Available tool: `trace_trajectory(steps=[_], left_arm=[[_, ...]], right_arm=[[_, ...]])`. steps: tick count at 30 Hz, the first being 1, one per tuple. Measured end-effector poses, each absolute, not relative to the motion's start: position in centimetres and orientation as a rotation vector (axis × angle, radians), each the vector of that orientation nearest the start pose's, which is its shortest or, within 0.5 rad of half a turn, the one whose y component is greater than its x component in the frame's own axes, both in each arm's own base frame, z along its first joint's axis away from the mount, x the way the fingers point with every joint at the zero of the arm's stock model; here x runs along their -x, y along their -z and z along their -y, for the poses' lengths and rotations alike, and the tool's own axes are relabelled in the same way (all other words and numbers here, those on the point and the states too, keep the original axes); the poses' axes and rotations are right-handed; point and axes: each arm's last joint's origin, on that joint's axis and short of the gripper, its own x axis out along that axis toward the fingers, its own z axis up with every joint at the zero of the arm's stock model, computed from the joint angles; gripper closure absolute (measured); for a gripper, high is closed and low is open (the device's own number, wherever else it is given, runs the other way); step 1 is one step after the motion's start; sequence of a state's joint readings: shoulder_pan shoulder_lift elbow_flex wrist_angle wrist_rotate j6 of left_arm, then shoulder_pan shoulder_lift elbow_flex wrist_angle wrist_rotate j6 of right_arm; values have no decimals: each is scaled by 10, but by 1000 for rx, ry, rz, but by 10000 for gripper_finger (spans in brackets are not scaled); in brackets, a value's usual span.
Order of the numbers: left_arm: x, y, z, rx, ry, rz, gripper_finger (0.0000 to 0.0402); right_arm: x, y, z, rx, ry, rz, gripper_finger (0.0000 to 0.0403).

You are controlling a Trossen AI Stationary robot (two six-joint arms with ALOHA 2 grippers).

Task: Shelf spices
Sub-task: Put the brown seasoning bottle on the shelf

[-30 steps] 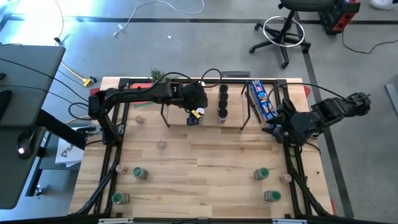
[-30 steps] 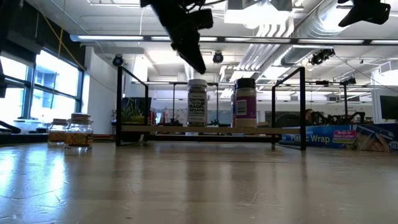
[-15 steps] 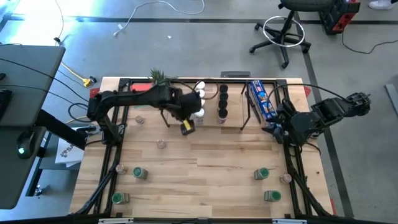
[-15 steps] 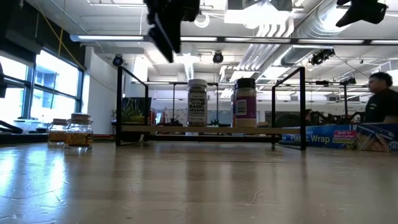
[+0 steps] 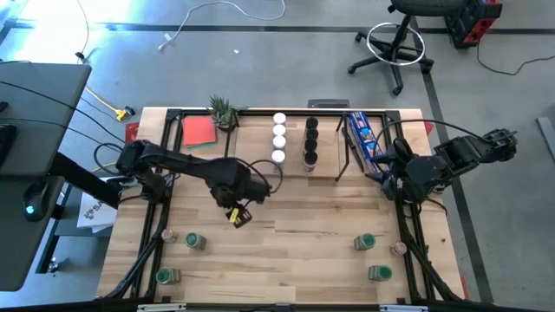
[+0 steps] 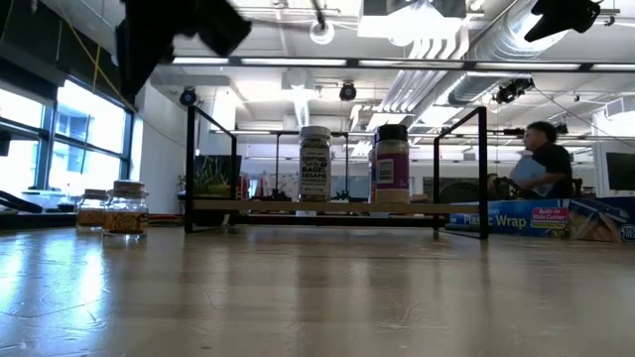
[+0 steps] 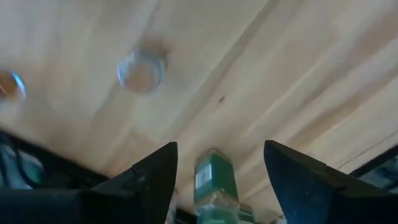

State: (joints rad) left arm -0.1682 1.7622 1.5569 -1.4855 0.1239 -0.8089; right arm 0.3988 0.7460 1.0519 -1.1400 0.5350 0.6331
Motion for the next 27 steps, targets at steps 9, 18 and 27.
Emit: trace_trajectory(steps=[9, 18, 27], left_arm=[[-283, -204, 25, 740, -573, -1844, 100], [-282, -178, 13, 715, -608, -1727, 87], [-286, -177, 10, 615, -705, -1622, 102]], right_arm=[[-101, -344, -28, -261, 309, -691, 153], [-101, -345, -28, -341, 358, -667, 153], [-102, -345, -27, -382, 385, -651, 153]])
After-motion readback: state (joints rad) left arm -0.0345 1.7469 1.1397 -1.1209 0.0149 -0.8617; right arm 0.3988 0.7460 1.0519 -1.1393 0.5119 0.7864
